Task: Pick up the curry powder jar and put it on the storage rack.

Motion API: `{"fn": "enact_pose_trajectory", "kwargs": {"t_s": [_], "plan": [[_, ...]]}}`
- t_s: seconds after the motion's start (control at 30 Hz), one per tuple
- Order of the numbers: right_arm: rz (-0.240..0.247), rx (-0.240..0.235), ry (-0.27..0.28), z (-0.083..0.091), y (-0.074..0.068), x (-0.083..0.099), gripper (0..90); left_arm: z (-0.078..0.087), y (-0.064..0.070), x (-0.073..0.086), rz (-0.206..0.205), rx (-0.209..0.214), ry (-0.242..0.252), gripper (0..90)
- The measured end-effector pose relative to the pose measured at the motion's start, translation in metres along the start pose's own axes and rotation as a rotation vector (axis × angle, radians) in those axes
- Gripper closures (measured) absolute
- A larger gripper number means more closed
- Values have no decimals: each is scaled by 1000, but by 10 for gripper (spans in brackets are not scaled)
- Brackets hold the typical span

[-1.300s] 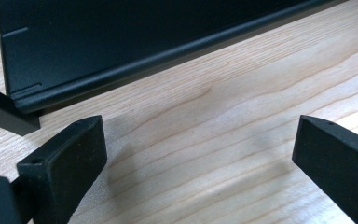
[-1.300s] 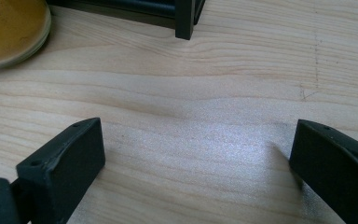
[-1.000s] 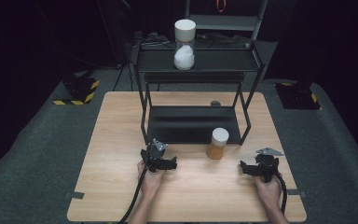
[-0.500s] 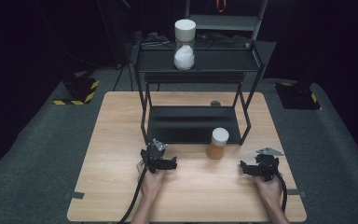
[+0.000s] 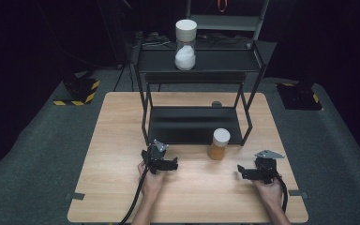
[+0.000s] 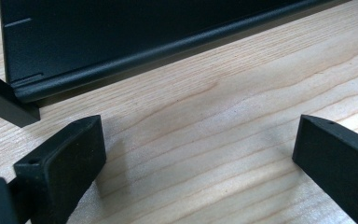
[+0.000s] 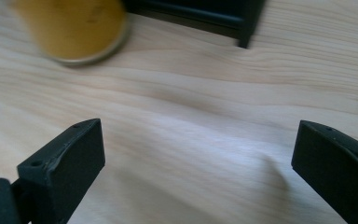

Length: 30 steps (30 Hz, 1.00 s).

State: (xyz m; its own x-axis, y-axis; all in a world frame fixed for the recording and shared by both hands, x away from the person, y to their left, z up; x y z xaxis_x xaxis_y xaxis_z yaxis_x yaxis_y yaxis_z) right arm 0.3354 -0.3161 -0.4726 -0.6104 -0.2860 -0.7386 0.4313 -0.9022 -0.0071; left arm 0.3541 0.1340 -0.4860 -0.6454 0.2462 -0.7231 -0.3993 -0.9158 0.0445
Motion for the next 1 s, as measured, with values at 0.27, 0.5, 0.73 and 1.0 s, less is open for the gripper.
{"fn": "enact_pose_trajectory", "kwargs": {"t_s": [0.27,0.5,0.73,1.0], "plan": [[62,-76,3,-6,-24,-11,25,0,0,0,-2,0,-2,23],[65,-99,23,-19,-38,-27,56,0,0,0,-2,0,-2,23],[29,-112,71,-30,-45,-38,93,0,0,0,-2,-1,-3,24],[5,-103,126,-39,-54,-48,163,0,0,0,-3,-3,-2,24]]}}
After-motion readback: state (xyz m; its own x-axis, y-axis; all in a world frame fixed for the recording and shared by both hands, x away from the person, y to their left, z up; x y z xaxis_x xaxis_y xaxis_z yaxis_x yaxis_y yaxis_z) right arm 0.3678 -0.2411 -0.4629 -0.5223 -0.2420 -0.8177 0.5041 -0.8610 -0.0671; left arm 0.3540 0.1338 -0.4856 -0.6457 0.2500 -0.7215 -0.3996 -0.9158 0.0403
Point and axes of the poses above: each handheld gripper's, and its own axes: z roughly backward along the jaws, x roughly out of its underside, y roughly to its right, the point moved 5 cm from there along -z, roughly forward along the jaws, and after that the axes turned 3 degrees about x, right-handed, at the moved point
